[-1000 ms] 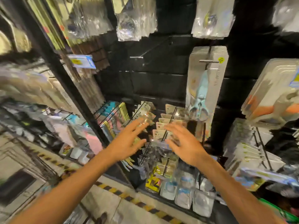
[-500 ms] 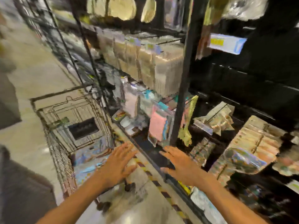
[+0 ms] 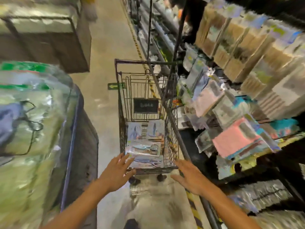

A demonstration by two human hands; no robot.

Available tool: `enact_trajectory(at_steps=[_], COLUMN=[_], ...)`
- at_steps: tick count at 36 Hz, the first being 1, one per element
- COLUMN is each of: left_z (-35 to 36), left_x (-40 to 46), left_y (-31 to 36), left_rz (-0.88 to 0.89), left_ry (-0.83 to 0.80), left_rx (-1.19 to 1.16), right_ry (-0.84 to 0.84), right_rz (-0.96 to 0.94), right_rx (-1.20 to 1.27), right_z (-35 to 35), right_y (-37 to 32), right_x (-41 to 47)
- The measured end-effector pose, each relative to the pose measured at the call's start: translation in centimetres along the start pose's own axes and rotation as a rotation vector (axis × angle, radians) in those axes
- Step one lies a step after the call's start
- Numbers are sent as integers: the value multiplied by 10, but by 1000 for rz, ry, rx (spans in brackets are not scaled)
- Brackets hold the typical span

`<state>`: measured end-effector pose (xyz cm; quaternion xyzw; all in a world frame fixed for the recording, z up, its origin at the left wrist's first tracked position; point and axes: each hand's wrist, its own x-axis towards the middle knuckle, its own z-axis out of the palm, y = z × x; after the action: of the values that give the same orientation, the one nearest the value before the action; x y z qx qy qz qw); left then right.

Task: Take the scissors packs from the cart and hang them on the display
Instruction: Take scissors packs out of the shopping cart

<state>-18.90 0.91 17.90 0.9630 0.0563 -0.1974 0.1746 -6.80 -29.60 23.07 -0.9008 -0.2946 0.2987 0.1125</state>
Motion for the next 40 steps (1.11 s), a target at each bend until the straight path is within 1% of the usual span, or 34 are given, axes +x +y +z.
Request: enact_trajectory(at_steps=[3,6,9,13,18,22,25,27,32,34,36,38,40], left_z=[9,17,23,29,24,18,8,5,13,18,29,43,59], left_x=[6,14,22,38,64,88,116,131,182,201,215,229,244], left_y=[-17,-23,-25,-24,-12,2,12,16,32,37,41,40,34], left_rz=[-30,-75,-103,-134,-217,-304,-381,-413,-502,-509,-487,-511,-532], left_ry=[-15,-32,-43,-40,-68,-45,-104,-112,-166,-192,-222,-233,-237], left_rx=[32,6,-18,-49,-83,-151,-186,-176,-255,-268,-269,-306,-323], right_ry=[-51,-88,-100,-163,-232,-276,-314,-317,-348,-366,-395,-423,-423], right_rz=[-5,-4,-25,-64,-154,-202,-239,-263,-217,-215,-200,-191,-142], right_rx=[-24,-39,-63,-121,-178,-154,-127,-139,-104,-81,-44,-10,41], right_z=[7,15,8,-4,-20,-33,-44,-44,-39,-32,-19,-4,13], right_y=[0,13,15,27,47,62,75,81,108,116,126,129,134], right_x=[23,45,62,96,155,200,229,246,291,308,318,326,336])
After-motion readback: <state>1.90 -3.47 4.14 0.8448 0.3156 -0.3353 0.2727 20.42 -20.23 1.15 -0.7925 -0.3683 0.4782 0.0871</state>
